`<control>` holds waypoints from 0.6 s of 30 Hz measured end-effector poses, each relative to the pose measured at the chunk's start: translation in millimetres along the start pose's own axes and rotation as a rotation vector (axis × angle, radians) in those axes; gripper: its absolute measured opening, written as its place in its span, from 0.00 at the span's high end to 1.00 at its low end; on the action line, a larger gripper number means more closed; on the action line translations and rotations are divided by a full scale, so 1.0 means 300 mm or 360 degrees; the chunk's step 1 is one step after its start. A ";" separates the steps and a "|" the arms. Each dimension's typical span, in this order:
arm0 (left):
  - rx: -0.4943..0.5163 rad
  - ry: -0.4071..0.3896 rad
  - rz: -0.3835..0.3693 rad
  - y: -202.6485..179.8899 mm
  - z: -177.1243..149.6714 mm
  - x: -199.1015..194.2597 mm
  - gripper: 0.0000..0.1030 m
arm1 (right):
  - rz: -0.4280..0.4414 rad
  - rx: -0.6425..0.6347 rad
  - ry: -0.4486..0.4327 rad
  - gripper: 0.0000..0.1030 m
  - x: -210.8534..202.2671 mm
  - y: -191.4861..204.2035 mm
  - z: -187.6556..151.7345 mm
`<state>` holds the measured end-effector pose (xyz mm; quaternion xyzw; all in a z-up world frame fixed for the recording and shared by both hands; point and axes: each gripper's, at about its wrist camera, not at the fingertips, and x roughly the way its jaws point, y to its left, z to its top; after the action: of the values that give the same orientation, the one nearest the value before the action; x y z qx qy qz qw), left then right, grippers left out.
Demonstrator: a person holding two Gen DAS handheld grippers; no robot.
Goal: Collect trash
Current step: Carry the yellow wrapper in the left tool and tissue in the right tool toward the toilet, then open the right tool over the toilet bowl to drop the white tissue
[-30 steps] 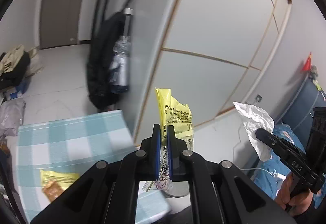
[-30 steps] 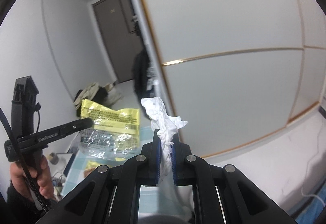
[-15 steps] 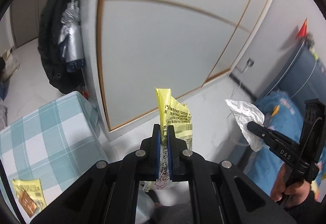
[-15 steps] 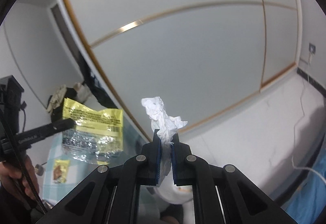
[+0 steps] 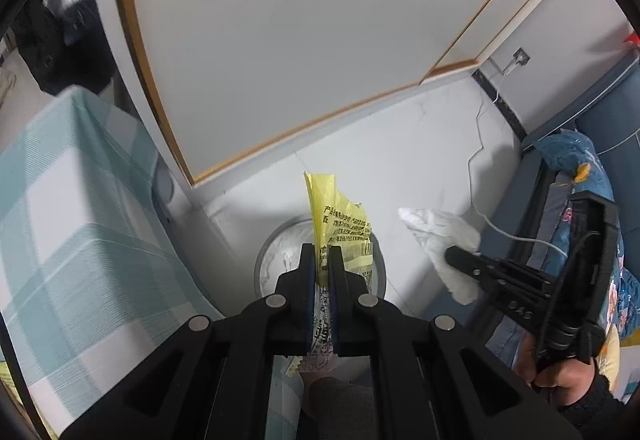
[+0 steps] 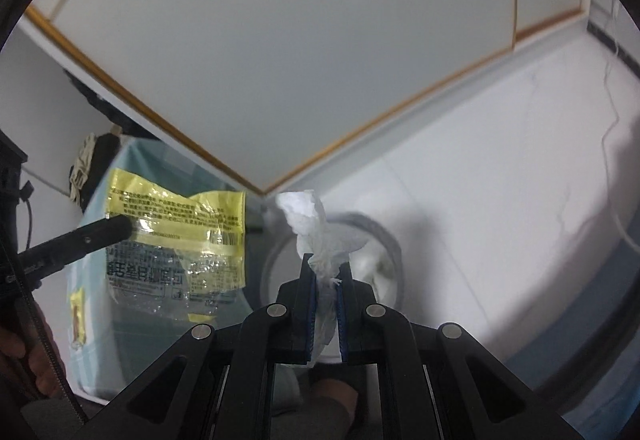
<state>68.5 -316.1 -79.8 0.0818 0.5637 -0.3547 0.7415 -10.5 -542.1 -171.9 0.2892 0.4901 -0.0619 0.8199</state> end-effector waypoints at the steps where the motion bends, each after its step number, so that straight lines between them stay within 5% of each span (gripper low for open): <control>1: -0.0002 0.0025 0.0012 0.000 0.005 0.017 0.98 | 0.0021 0.0003 0.0062 0.92 0.045 -0.006 0.004; 11: -0.0015 0.0156 0.0054 -0.001 0.027 0.126 0.98 | 0.0033 0.0032 0.0426 0.89 0.340 -0.052 -0.106; 13: -0.0018 0.0181 0.0059 0.003 0.028 0.138 0.98 | 0.0044 0.0040 0.0469 0.83 0.365 -0.057 -0.121; 18: -0.0003 0.0219 0.0074 -0.006 0.029 0.168 0.98 | 0.0063 0.0074 0.0467 0.49 0.407 -0.035 -0.107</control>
<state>79.9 -343.8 -121.2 0.1184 0.6115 -0.3304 0.7091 23.5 -511.3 -290.0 0.3238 0.5972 -0.0140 0.7337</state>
